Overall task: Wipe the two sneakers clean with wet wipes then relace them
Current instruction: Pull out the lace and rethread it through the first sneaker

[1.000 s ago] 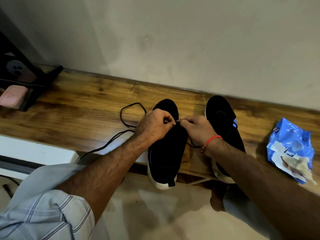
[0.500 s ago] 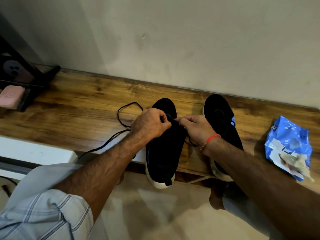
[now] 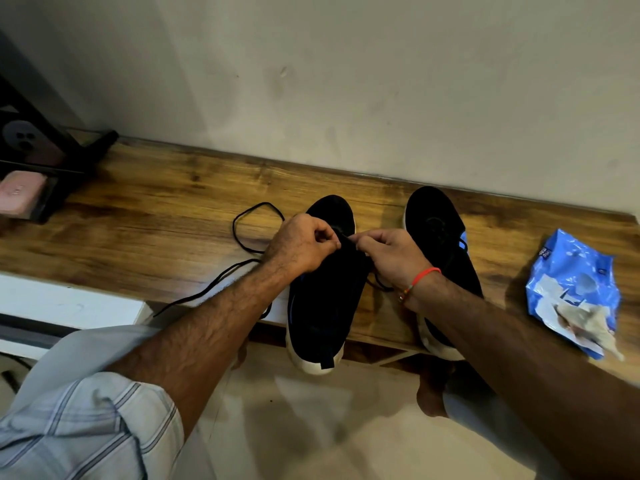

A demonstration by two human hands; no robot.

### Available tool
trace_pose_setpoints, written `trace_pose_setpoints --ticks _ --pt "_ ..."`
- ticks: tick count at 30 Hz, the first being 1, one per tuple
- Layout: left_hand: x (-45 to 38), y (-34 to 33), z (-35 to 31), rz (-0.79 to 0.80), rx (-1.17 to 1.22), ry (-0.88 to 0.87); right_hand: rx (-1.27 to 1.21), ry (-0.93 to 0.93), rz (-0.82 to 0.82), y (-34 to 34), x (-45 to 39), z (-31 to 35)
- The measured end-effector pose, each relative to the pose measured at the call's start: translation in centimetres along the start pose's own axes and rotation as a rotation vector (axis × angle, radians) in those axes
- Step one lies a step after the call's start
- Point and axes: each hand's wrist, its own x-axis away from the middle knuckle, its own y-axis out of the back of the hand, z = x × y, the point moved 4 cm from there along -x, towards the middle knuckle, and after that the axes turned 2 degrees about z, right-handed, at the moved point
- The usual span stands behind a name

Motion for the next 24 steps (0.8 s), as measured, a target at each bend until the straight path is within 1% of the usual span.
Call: trace_pose_setpoints --ticks 10,13,17,24 --pt "0.21 -0.21 0.23 -0.087 -0.053 0.052 0.006 0.016 0.006 -0.22 0.19 0.31" --pt "0.20 -0.25 0.09 -0.078 -0.011 0.029 0.013 0.015 -0.002 0.01 0.18 0.09" --pt "0.14 0.15 -0.31 -0.053 -0.020 -0.018 0.023 0.026 -0.010 0.03 0.05 -0.02" --pt "0.26 -0.11 -0.19 -0.075 -0.032 0.031 0.031 0.045 0.024 -0.09 0.33 0.18"
